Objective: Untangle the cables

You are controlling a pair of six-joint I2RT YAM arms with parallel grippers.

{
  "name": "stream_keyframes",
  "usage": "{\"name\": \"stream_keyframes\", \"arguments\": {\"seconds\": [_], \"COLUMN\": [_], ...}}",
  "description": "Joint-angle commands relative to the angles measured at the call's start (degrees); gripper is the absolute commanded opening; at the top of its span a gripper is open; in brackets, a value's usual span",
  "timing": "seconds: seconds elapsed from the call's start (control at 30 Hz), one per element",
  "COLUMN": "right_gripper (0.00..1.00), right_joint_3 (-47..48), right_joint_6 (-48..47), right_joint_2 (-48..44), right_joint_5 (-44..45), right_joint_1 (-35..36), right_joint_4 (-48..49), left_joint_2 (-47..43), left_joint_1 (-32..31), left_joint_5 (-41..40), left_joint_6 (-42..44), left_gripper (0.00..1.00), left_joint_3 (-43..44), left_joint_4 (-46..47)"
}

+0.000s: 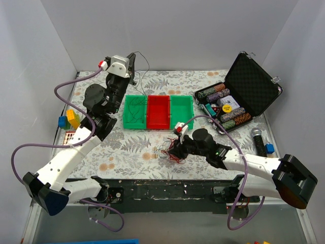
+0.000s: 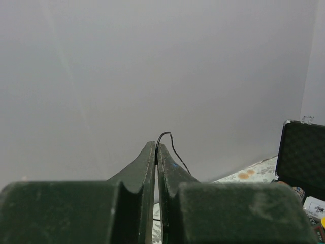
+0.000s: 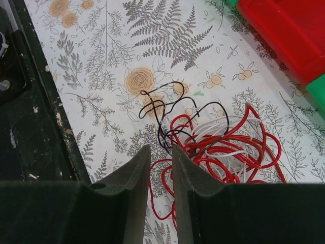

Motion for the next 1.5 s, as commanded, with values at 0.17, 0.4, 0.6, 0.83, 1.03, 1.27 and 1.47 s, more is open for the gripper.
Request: {"name": "stream_keyframes", "arguments": {"seconds": [0.17, 0.4, 0.6, 0.83, 1.03, 1.27, 1.47], "right_gripper": [0.29, 0.27, 0.27, 0.26, 0.26, 0.26, 0.26], "right_joint_3": [-0.55, -0.81, -0.38, -0.02, -0.29, -0.20, -0.46], "right_joint_6": [0.12, 0.29, 0.20, 0.55, 0.73, 0.82, 1.08], "right_joint_2": [0.12, 0.30, 1.61, 1.79, 1.35, 1.35, 1.44], "right_joint_5": [0.12, 0.21, 0.12, 0.38, 1.35, 1.97, 2.50], "right_joint_1": [0.09, 0.09, 0.09, 0.09, 0.09, 0.09, 0.09], "right_joint_4": [1.03, 1.39, 1.48, 1.21, 1.21, 0.77, 0.95], "left_joint_2": [-0.79, 1.85, 2.64, 3.70, 5.19, 9.06, 11.43], "left_joint_1": [2.08, 6.21, 7.62, 11.75, 13.95, 14.74, 14.74], "left_joint_5": [-7.13, -9.34, -7.93, -5.39, -1.61, -0.82, 0.76], "left_joint_6": [-9.89, -18.06, -18.24, -20.17, -20.35, -21.67, -24.13], "left_gripper": [0.00, 0.00, 0.00, 0.00, 0.00, 0.00, 0.00], "left_joint_3": [3.43, 7.12, 6.17, 0.19, -2.80, -3.33, -0.87], "left_joint_4": [-1.57, -9.64, -9.05, -6.06, -3.51, -3.24, -4.12]}}
